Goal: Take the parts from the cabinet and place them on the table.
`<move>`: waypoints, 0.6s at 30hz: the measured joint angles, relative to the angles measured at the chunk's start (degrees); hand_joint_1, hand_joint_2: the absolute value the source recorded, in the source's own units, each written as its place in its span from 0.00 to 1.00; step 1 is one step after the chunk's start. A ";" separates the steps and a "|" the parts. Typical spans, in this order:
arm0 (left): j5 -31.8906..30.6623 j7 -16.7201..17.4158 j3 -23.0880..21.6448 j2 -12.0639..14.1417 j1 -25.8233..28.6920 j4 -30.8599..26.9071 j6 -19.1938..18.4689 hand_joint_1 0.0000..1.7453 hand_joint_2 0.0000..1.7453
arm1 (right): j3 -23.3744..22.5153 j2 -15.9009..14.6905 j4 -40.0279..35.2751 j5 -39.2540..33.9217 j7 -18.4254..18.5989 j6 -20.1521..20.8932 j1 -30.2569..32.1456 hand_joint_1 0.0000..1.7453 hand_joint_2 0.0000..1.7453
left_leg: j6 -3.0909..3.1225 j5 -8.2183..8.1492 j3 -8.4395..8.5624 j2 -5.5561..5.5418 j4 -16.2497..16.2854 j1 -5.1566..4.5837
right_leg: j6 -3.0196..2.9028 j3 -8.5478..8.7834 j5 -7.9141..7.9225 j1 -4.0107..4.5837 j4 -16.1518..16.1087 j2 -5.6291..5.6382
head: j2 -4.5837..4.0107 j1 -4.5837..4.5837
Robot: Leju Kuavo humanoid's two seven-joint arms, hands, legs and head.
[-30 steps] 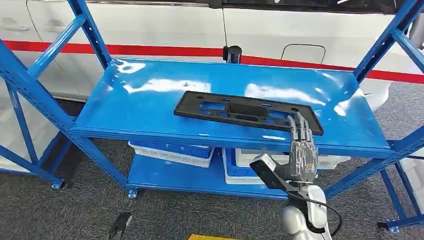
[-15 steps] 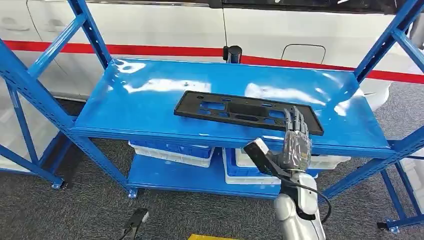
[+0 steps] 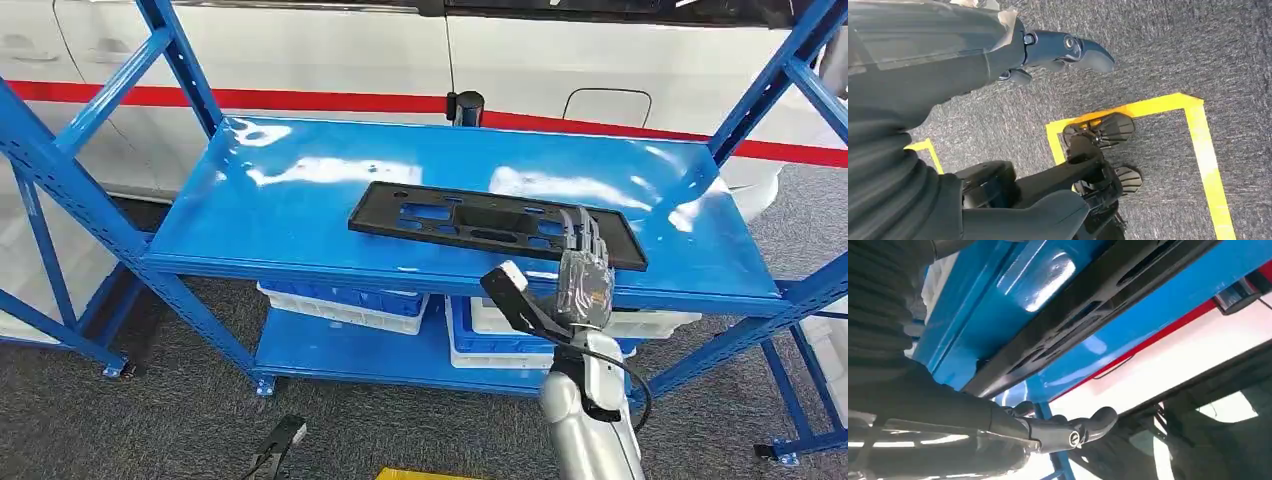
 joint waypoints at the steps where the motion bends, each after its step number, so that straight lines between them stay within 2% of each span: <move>1: 0.07 0.02 0.00 -0.02 0.00 0.02 0.17 0.00 1.00 | 0.02 0.17 0.92 0.57 0.13 0.09 -0.69 0.00 1.00 | 0.00 0.00 0.00 0.00 0.00 0.00 | 0.00 0.00 0.00 0.00 0.00 0.00 | 0.00 0.00; 10: 0.09 0.06 0.02 -0.24 -0.01 0.02 1.22 0.00 1.00 | 1.27 2.19 10.57 5.87 2.08 0.61 -6.77 0.00 1.00 | -0.01 0.01 -0.03 -0.02 0.00 0.01 | 0.00 0.01 0.00 0.03 0.03 0.00 | 0.00 0.00; 18: -0.17 0.22 0.09 -0.57 -0.05 0.02 1.81 0.00 1.00 | 4.26 3.96 20.46 12.40 4.70 1.11 -13.02 0.00 1.00 | -0.01 0.01 -0.05 0.00 0.00 0.00 | 0.00 0.01 0.00 0.14 0.03 0.01 | 0.00 0.00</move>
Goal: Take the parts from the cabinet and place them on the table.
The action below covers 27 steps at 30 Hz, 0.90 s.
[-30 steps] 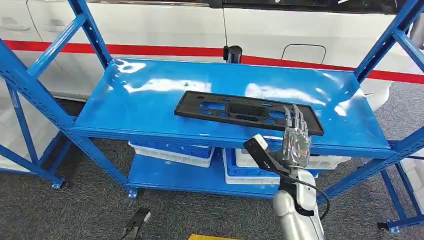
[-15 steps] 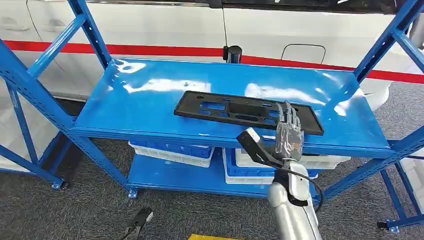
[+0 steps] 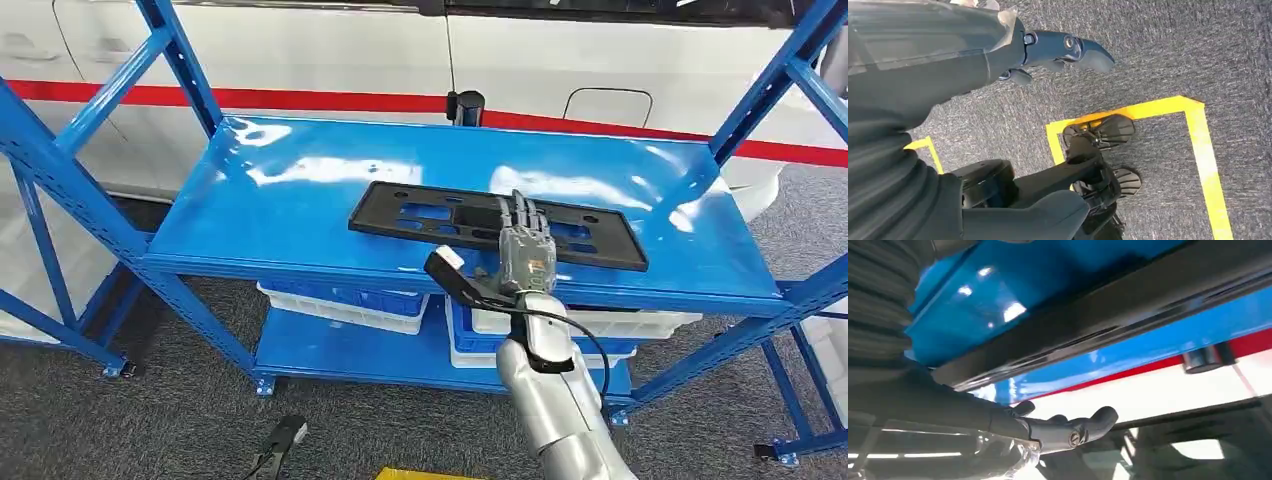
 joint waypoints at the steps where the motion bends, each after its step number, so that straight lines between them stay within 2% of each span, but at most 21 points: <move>1: -0.02 0.00 0.00 -0.02 -0.01 0.00 0.02 0.00 1.00 | 0.28 0.26 1.01 0.26 0.20 0.02 -0.72 0.00 1.00 | 0.00 0.00 0.00 0.00 0.00 0.00 | 0.00 0.00 0.00 0.00 0.00 0.00 | 0.00 0.00; 14: -0.81 0.52 0.02 -0.48 -0.15 0.00 0.17 0.00 1.00 | 3.11 2.73 10.57 2.32 2.52 0.61 -6.92 0.00 1.00 | 0.00 0.01 0.00 0.00 0.00 0.00 | 0.00 0.00 0.00 0.00 0.00 0.00 | 0.00 0.00; 15: -0.88 0.55 0.02 -0.50 -0.15 0.00 0.17 0.00 1.00 | 3.13 2.80 11.20 2.27 2.58 0.59 -7.30 1.00 1.00 | 0.00 0.01 0.01 0.01 0.00 0.00 | 0.00 0.00 0.00 0.00 0.00 0.00 | 0.00 0.00; 27: -1.20 0.63 0.07 -0.68 -0.23 0.02 -0.11 0.00 1.00 | 3.06 2.73 15.07 1.31 2.38 2.54 -9.26 1.00 1.00 | 0.00 0.01 0.05 0.03 0.01 0.00 | 0.00 0.00 0.00 0.00 0.00 0.00 | 0.00 0.02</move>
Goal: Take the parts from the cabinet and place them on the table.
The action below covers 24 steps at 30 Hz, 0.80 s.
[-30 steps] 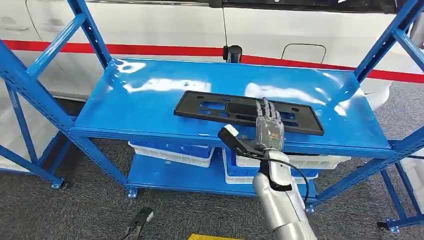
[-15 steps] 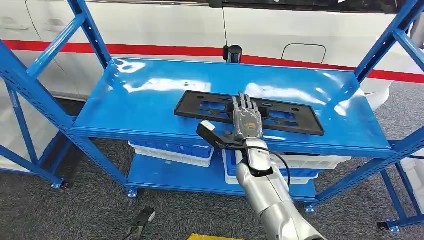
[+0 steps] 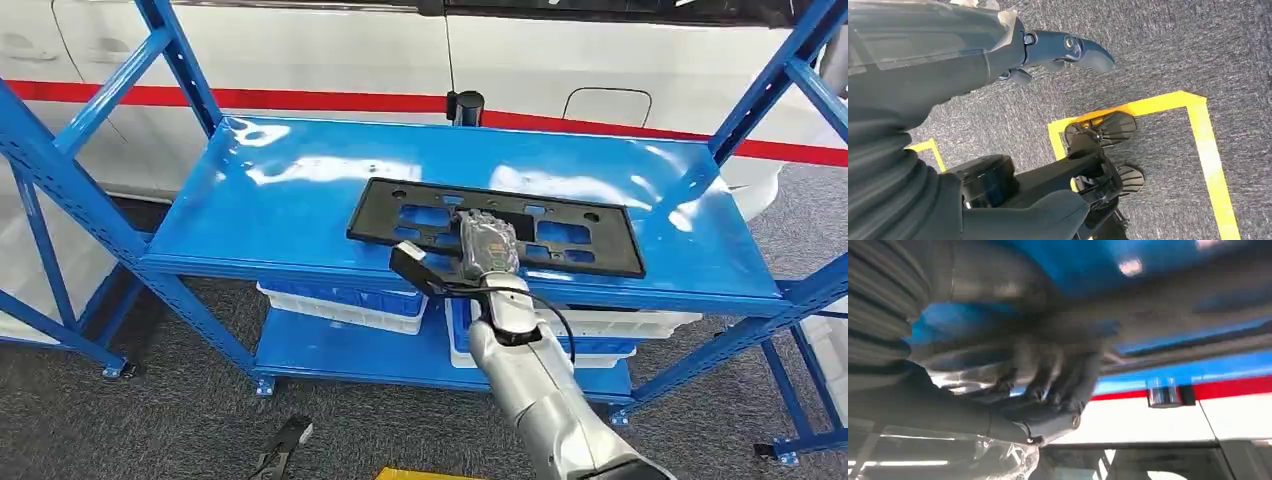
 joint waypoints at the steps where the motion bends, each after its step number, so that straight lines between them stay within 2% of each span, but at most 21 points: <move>1: -0.02 -0.02 0.00 -0.06 -0.01 -0.02 -0.02 0.00 1.00 | 0.00 -0.04 0.15 0.04 -0.02 0.06 0.01 1.00 1.00 | 0.00 0.00 -0.01 -0.01 0.00 0.00 | 0.00 0.00 0.00 0.00 0.00 0.00 | 0.00 -0.02; 13: -1.38 -0.15 0.00 -0.13 -0.29 0.00 -1.24 0.00 1.00 | -0.28 -0.72 0.48 0.22 -0.07 0.06 -0.44 1.00 1.00 | 0.00 0.00 0.01 -0.04 0.00 0.00 | 0.00 0.01 0.00 0.00 0.00 -0.01 | 0.00 -0.02; 17: -2.10 -1.14 -0.04 -0.22 -0.57 0.00 -2.05 0.00 1.00 | -0.70 -1.18 0.17 -0.07 -0.35 -0.99 -0.14 1.00 1.00 | 0.02 0.02 0.04 -0.05 0.00 0.00 | 0.00 0.05 0.00 0.00 0.00 -0.01 | 0.00 -0.02; 23: -2.60 -1.68 -0.04 -0.22 -0.80 0.00 -0.33 0.00 1.00 | -2.67 -2.45 -7.42 -4.24 -3.41 -3.02 3.75 1.00 1.00 | 0.05 0.03 0.02 -0.06 0.02 -0.06 | 0.01 0.05 0.01 0.00 0.00 -0.01 | 0.00 -0.04; 24: -2.73 -1.20 -0.04 -0.22 -0.85 0.00 -0.33 0.00 1.00 | -3.08 -2.84 -10.41 -5.14 -4.94 -4.49 5.26 1.00 1.00 | 0.05 0.03 0.00 -0.08 0.02 -0.06 | 0.01 0.04 0.00 0.00 0.00 -0.02 | 0.00 0.00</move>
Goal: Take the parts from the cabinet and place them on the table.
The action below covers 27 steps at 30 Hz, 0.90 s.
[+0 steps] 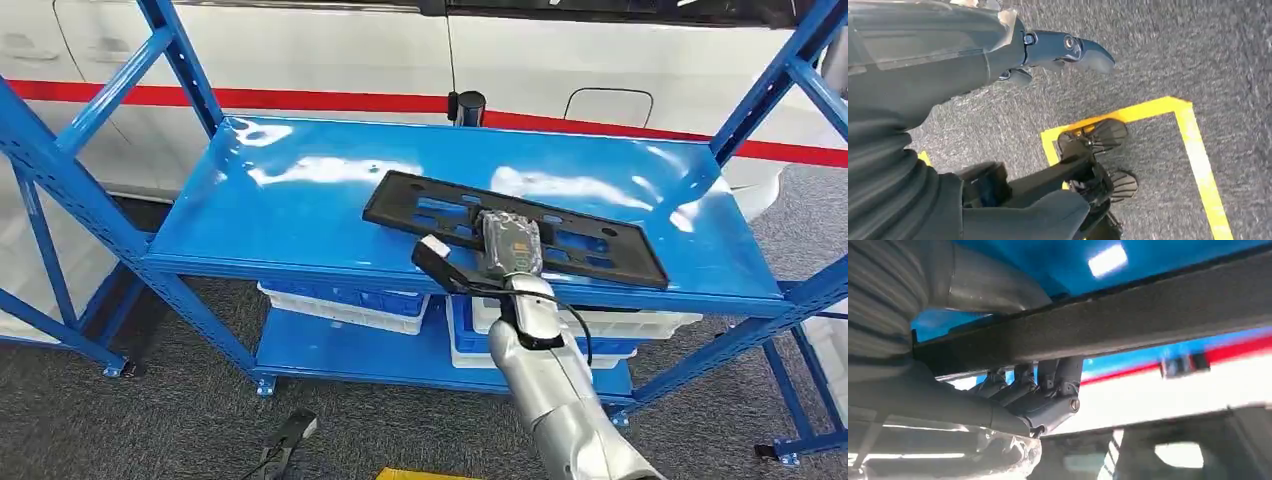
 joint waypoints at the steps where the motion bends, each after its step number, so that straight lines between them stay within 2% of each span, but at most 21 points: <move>1: -0.35 0.48 0.00 0.04 0.00 0.00 -0.18 0.00 1.00 | -0.31 -0.28 -2.65 -0.63 -1.14 -1.42 1.12 1.00 1.00 | 0.00 0.00 -0.02 0.01 0.00 0.00 | 0.00 -0.02 0.00 0.00 0.00 0.01 | 0.00 -0.02; 3: -0.89 0.59 0.00 0.15 -0.02 0.00 -0.65 0.00 1.00 | -0.59 -1.00 -9.30 -1.81 -3.05 -3.27 3.58 1.00 1.00 | 0.00 0.00 -0.08 0.03 0.00 -0.01 | 0.00 -0.08 0.00 0.00 0.00 0.01 | 0.00 -0.02; 10: -0.17 -0.42 0.07 0.15 -0.08 0.00 -1.73 0.00 1.00 | -1.11 -2.60 -26.23 -6.93 -6.20 -3.25 9.83 1.00 1.00 | 0.00 -0.01 -0.13 0.07 -0.01 0.00 | 0.00 -0.15 0.00 0.00 -0.01 0.01 | 0.00 -0.04; 22: 0.44 -1.36 0.70 0.17 -0.04 0.00 -1.03 0.00 1.00 | 0.66 -3.65 -37.19 -10.31 -8.76 -3.34 14.25 1.00 1.00 | 0.00 0.00 -0.16 0.02 -0.01 0.01 | 0.00 -0.15 0.00 0.00 0.01 0.01 | 0.00 -0.02; 27: 1.16 -2.78 1.64 0.26 0.01 0.00 -1.03 0.00 1.00 | 1.58 -4.13 -42.64 -15.85 -11.25 -5.37 16.80 1.00 1.00 | 0.00 0.00 -0.21 0.01 -0.01 0.00 | 0.00 -0.18 -0.01 0.00 0.00 0.01 | 0.00 -0.02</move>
